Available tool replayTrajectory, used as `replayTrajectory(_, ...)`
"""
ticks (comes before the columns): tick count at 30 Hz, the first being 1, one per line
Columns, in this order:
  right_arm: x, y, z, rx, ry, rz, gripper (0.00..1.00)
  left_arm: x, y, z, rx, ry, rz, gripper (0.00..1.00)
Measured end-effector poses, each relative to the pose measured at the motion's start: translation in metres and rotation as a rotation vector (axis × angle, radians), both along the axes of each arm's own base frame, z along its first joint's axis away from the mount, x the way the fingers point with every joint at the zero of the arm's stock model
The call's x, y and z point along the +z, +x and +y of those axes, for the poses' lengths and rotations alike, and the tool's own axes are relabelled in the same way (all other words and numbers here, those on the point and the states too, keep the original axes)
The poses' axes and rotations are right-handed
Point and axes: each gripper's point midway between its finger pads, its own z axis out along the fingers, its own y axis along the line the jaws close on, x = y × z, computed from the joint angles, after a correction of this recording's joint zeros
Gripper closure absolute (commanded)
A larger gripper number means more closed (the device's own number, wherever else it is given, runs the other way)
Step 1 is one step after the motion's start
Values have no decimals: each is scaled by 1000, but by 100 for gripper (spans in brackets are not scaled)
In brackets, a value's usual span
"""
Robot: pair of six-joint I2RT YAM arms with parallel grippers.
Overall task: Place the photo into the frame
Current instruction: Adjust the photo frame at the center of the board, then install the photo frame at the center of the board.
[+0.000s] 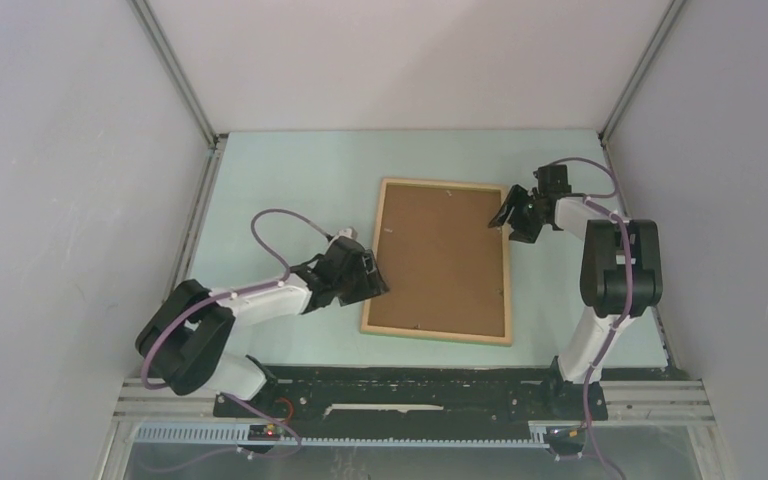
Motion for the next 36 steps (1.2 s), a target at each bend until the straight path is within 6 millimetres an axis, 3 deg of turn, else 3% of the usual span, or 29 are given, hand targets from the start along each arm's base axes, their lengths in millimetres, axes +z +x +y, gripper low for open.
replayTrajectory(2, 0, -3, 6, 18, 10, 9, 30, 6, 4, 0, -21, 20, -4, 20)
replayTrajectory(4, 0, -6, 12, 35, 20, 17, 30, 23, 22, -2, -28, 59, -18, 19)
replayTrajectory(9, -2, -11, 19, 54, 40, 34, 30, 71, 111, -16, 34, 107, -102, 19)
replayTrajectory(13, -5, -12, 19, 55, 45, 43, 30, 65, 156, -13, 94, 196, -78, 19)
replayTrajectory(16, -4, -12, 19, 55, 48, 43, 30, 42, 160, -8, 103, 266, -14, 19)
replayTrajectory(21, -4, -12, 19, 55, 51, 43, 30, 13, 146, 3, 98, 348, 77, 25)
replayTrajectory(36, -5, -12, 18, 54, 39, 47, 34, -1, 151, 3, 115, 359, 103, 23)
